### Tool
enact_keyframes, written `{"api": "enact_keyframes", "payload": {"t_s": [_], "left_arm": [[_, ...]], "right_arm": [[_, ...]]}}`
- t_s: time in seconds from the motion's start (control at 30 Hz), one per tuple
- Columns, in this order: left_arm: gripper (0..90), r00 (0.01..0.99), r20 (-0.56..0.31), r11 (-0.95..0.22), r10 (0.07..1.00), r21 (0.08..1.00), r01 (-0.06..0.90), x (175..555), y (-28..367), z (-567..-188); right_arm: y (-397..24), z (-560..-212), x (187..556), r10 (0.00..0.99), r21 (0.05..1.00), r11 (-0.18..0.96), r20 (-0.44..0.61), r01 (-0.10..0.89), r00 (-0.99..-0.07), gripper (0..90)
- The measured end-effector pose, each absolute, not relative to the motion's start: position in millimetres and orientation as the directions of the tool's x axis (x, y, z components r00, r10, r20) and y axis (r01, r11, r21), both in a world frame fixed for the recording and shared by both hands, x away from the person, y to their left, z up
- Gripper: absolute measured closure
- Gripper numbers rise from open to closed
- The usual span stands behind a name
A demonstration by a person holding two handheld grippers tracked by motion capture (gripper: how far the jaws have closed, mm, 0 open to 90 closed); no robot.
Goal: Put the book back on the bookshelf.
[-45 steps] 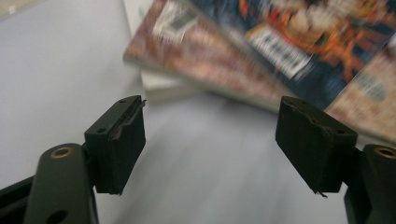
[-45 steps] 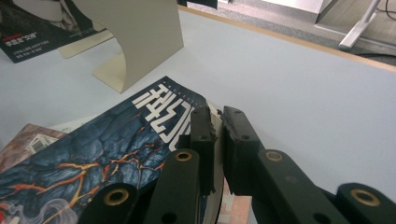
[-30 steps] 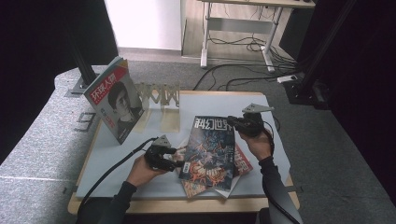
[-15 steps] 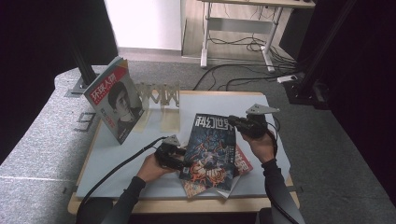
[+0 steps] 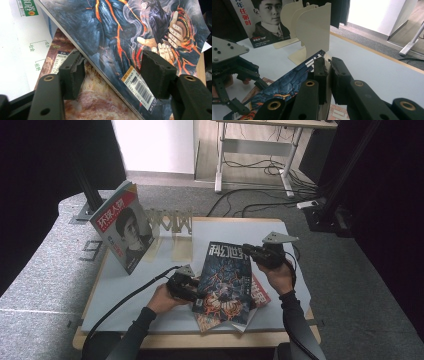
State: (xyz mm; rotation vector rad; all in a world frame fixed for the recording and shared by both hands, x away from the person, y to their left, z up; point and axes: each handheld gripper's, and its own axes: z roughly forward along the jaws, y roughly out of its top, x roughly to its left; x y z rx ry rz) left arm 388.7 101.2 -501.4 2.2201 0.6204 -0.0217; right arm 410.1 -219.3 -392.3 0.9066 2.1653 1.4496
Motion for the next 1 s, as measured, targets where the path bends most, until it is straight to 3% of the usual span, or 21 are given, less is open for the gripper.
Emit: {"api": "enact_keyframes", "payload": {"t_s": [0.67, 0.87, 1.0], "left_arm": [[60.9, 0.883, -0.193, -0.512, 0.428, 0.754, 0.413, 380.3, 112.3, -488.2], [65.8, 0.883, -0.156, -0.449, 0.443, 0.814, 0.369, 377.4, 115.0, -477.2], [73.9, 0.882, -0.130, -0.399, 0.452, 0.855, 0.331, 372.6, 118.2, -466.3]], "right_arm": [[-218.2, -382.5, 410.5, 0.678, 0.923, 0.248, 0.052, 0.294, -0.733, 81.3], [-219.5, -368.2, 408.1, 0.679, 0.940, 0.224, 0.040, 0.259, -0.733, 81.4], [-223.5, -349.6, 402.6, 0.675, 0.961, 0.184, 0.028, 0.205, -0.737, 81.7]]}}
